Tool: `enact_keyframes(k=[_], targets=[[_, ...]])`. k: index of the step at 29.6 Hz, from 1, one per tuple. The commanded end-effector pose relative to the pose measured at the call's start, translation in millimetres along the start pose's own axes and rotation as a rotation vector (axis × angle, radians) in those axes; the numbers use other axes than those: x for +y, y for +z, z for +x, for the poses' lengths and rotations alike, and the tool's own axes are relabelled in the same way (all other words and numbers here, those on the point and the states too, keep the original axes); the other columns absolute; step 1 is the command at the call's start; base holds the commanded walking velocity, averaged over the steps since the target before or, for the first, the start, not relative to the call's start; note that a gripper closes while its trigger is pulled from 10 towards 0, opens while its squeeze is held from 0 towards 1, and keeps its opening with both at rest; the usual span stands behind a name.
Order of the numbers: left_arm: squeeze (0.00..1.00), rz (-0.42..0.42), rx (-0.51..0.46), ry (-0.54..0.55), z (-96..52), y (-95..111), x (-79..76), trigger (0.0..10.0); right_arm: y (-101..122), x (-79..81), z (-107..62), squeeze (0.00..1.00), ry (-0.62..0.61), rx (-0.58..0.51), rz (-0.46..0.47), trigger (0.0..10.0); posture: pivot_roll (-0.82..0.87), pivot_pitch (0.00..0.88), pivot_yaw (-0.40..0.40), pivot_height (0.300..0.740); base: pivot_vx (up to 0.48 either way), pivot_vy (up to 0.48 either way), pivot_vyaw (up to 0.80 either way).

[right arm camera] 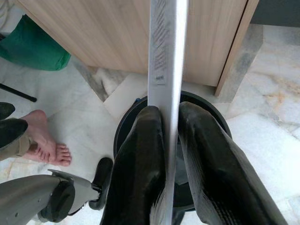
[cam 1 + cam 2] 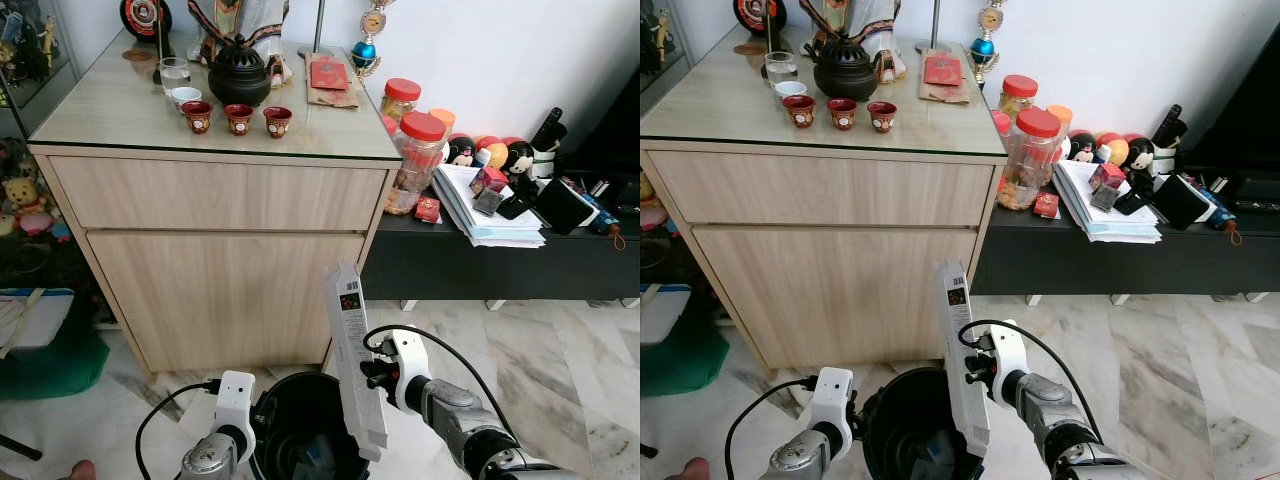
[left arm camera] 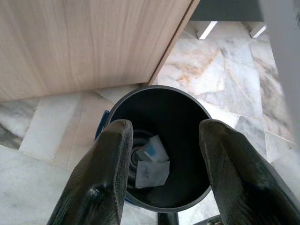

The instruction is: Picking trash to rubbish bin

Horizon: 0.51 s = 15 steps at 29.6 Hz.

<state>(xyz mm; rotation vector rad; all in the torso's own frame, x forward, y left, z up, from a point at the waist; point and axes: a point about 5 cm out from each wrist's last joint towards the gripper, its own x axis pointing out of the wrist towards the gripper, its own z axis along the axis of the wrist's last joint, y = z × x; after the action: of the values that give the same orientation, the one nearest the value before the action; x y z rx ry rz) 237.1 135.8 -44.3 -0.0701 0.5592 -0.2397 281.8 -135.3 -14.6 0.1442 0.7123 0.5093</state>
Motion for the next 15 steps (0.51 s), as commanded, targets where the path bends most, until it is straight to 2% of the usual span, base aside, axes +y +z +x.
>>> enact_keyframes(k=[1,7,8,9,10,11,15], targets=[[0.0,-0.006,0.001,-0.017,0.7,-0.5,-4.2,10.0,2.6,-6.8,-3.4,0.94,-0.021,-0.003,-0.005,10.0,-0.05,0.041,-0.195,0.74,0.0,0.0,0.0],[0.0,-0.008,-0.003,-0.018,0.9,0.4,-4.0,10.0,3.8,-7.9,-3.8,0.88,-0.028,-0.01,-0.004,10.0,-0.05,0.043,-0.195,0.74,0.0,0.0,0.0],[0.0,-0.008,-0.004,-0.018,1.0,0.5,-4.1,10.0,3.9,-8.2,-3.9,0.38,-0.029,-0.011,-0.003,10.0,-0.05,0.043,-0.195,0.74,0.0,0.0,0.0],[0.0,-0.009,-0.004,-0.018,1.0,0.6,-4.1,10.0,3.9,-8.3,-4.0,0.18,-0.029,-0.011,-0.003,10.0,-0.05,0.043,-0.195,0.74,0.0,0.0,0.0],[0.0,-0.008,-0.004,-0.019,1.0,0.6,-4.2,10.0,3.9,-8.5,-4.1,0.15,-0.029,-0.011,-0.002,10.0,-0.05,0.043,-0.195,0.74,0.0,0.0,0.0],[0.0,-0.008,-0.004,-0.019,1.0,0.6,-4.2,10.0,3.8,-8.7,-4.3,0.0,-0.03,-0.011,-0.002,10.0,-0.05,0.043,-0.195,0.74,0.0,0.0,0.0],[0.0,-0.008,-0.004,-0.019,1.3,0.9,-4.5,10.0,3.2,-10.9,-5.6,0.0,-0.038,-0.012,0.001,10.0,-0.05,0.04,-0.194,0.74,0.0,0.0,0.0]])
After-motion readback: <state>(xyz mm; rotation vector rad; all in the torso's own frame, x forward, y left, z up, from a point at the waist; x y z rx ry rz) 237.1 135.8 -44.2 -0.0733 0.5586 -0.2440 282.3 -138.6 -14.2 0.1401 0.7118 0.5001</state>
